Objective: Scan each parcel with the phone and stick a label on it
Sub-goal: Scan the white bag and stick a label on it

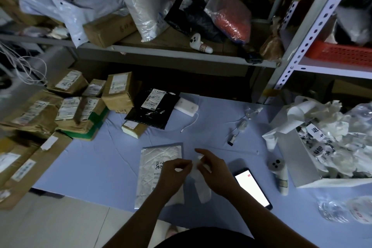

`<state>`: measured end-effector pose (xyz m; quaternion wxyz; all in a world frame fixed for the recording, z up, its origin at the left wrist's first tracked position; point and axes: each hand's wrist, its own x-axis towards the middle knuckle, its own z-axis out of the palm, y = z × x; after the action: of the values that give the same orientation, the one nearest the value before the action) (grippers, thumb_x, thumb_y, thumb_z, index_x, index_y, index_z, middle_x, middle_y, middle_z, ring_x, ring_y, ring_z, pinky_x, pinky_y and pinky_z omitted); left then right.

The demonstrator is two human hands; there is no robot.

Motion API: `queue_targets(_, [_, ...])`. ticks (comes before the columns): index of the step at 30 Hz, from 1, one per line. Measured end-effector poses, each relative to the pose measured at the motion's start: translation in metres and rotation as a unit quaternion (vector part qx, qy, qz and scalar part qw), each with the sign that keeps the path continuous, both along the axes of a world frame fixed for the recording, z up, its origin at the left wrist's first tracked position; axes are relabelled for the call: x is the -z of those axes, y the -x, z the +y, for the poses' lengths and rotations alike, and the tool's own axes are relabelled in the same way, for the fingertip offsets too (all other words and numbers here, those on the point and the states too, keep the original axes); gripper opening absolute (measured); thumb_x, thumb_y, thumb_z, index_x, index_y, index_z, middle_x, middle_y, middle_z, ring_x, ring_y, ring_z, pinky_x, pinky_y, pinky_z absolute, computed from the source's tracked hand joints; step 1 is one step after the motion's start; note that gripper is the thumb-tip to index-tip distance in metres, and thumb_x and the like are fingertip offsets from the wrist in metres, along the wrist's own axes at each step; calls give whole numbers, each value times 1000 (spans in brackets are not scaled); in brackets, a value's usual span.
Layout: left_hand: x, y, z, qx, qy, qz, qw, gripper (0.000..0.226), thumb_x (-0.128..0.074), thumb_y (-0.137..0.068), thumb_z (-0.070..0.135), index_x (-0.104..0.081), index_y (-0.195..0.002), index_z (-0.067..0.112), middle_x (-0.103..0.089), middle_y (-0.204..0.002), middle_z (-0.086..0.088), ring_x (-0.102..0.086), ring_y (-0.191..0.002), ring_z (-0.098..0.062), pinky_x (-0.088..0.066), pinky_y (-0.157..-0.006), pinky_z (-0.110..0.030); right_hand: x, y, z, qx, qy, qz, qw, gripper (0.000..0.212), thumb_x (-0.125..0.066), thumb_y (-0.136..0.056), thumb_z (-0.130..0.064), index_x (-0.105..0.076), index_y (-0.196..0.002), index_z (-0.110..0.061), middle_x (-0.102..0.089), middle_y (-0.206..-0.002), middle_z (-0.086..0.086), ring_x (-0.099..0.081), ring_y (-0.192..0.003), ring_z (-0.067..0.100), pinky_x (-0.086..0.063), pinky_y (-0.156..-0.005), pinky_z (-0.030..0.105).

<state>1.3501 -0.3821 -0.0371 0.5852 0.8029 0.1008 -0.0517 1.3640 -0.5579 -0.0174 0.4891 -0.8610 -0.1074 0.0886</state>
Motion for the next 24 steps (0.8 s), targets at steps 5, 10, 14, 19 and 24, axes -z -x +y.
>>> queue_targets(5, [-4, -4, -9, 29, -59, -50, 997, 21, -76, -87, 38, -79, -102, 23, -76, -92, 13, -69, -89, 2, -55, -76, -19, 1, -12, -3, -17, -20, -8, 1000, 43, -62, -99, -17, -53, -140, -29, -71, -98, -7, -69, -95, 6, -56, -88, 27])
queue_targets(10, [-2, -7, -7, 6, -35, -16, 999, 17, -78, -86, 32, -80, -100, 24, -77, -92, 12, -70, -90, -1, -58, -81, -25, 2, -13, -9, -29, -30, 5, 999, 36, -60, -101, -22, -55, -136, -29, -68, -92, -6, -68, -87, 8, -57, -83, 29])
queue_targets(14, [-4, -3, -9, -6, -10, -5, 1000, 10, -78, -86, 28, -80, -95, 28, -77, -91, 13, -71, -89, -2, -56, -78, -19, -2, -13, -9, -39, -23, 8, 999, 29, -59, -101, -21, -56, -129, -30, -66, -85, -3, -68, -81, 11, -58, -74, 31])
queue_targets(19, [-6, -1, -9, -48, -43, 17, 998, 18, -72, -90, 14, -78, -84, 30, -75, -79, 19, -69, -79, 4, -48, -69, -8, -3, -8, -9, -46, -6, 26, 999, 36, -58, -96, -9, -55, -127, -28, -59, -81, -1, -64, -78, 14, -56, -77, 33])
queue_targets(24, [-12, 1, -5, -141, -60, 31, 988, 20, -65, -94, 13, -77, -78, 18, -73, -76, 5, -68, -77, -15, -54, -71, -33, 12, -7, -21, 43, 56, 68, 995, 40, -57, -94, -4, -52, -130, -20, -60, -76, -6, -61, -67, 6, -56, -66, 29])
